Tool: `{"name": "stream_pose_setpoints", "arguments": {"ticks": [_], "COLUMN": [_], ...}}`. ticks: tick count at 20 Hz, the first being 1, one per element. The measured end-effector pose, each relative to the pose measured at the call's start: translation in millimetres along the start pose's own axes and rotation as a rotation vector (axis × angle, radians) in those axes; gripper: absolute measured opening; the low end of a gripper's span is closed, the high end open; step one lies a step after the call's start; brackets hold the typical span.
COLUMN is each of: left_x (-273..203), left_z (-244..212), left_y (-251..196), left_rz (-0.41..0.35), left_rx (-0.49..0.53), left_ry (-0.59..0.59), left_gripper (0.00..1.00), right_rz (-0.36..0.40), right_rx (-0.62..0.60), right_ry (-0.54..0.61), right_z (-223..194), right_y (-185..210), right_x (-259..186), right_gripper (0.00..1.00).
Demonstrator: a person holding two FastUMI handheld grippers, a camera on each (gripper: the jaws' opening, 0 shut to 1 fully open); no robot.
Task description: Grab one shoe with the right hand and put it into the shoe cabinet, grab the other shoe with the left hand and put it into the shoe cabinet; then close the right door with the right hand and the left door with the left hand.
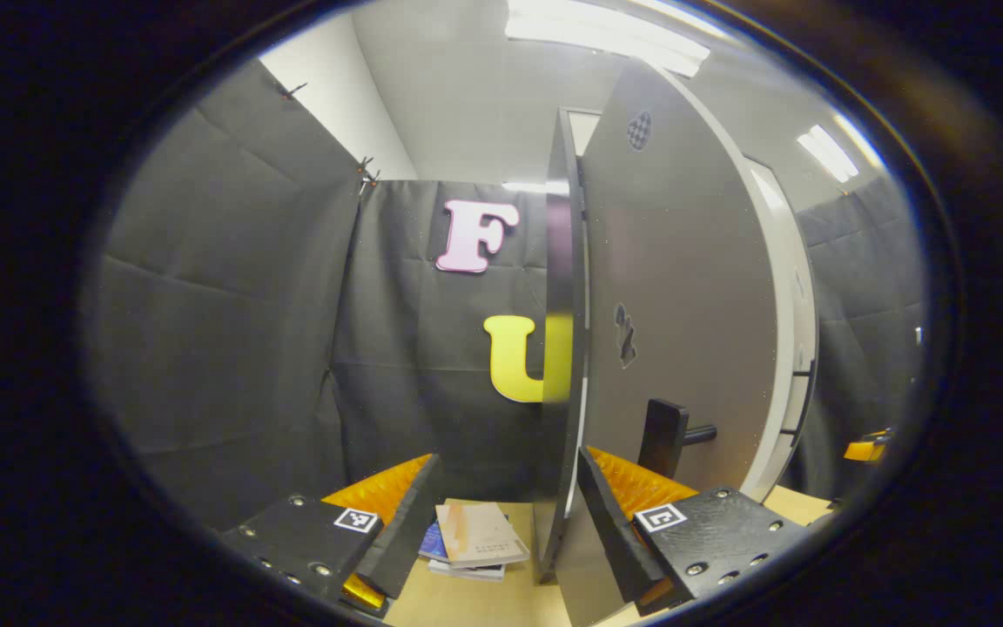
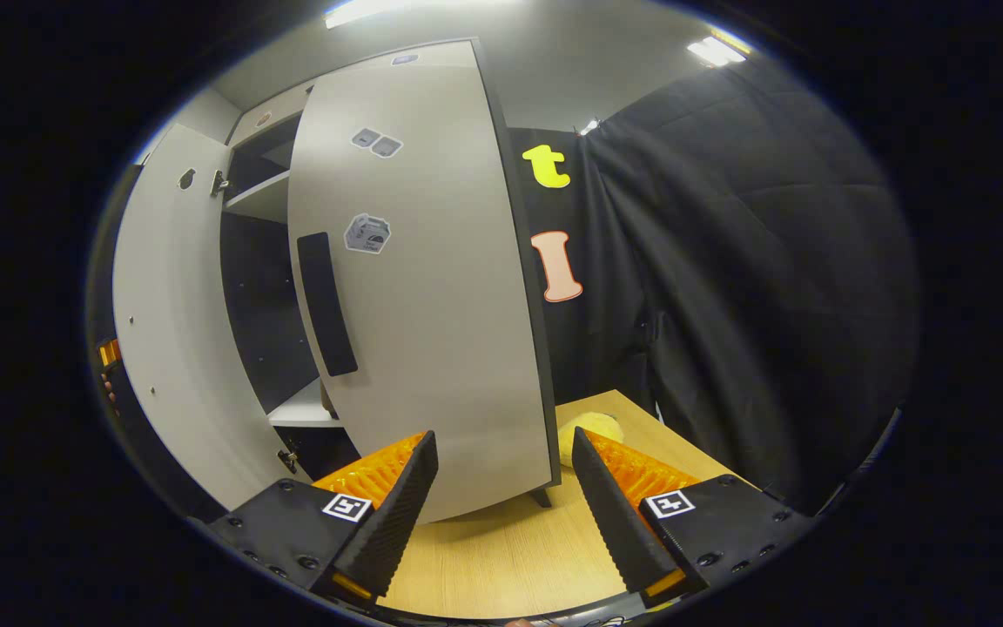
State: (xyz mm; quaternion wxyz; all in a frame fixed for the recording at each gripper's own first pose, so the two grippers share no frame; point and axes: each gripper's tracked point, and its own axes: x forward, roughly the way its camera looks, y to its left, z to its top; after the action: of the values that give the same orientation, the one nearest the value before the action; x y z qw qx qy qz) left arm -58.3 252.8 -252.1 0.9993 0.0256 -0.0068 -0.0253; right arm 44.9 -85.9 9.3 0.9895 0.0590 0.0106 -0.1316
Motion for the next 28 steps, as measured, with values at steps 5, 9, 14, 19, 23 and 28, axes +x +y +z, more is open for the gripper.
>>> {"name": "stream_pose_setpoints", "arguments": {"ticks": [5, 9, 14, 19, 23, 28], "left_x": [1.0, 14.2, 28.4, 39.0, 21.1, -13.2], "left_z": [5.1, -4.0, -13.1, -28.0, -49.4, -83.6], "left_y": [-47.1, -81.9, -136.5, -200.6, -209.1, -180.5], "left_rz": [-0.05, -0.084, -0.163, -0.273, -0.271, -0.216], "left_rx": [0.056, -0.011, 0.025, 0.015, -0.057, -0.125], "left_ry": [-0.017, -0.013, 0.016, 0.044, 0.071, 0.124], "left_gripper": [0.9, 0.9, 0.95, 0.96, 0.96, 0.9], "right_rz": [-0.007, -0.022, -0.049, -0.073, -0.075, -0.057], "right_rx": [0.011, 0.028, 0.056, 0.073, 0.081, 0.067], "right_ry": [-0.004, -0.016, 0.024, 0.01, -0.005, 0.015], "right_z": [4.4, 10.6, 2.0, 5.9, 5.4, -4.4], "right_y": [-17.0, -34.6, -56.7, -64.2, -64.2, -47.4], "right_x": [4.3, 6.2, 7.1, 1.0, -5.6, -4.4], "right_gripper": [0.98, 0.98, 0.98, 0.98, 0.98, 0.98]}}
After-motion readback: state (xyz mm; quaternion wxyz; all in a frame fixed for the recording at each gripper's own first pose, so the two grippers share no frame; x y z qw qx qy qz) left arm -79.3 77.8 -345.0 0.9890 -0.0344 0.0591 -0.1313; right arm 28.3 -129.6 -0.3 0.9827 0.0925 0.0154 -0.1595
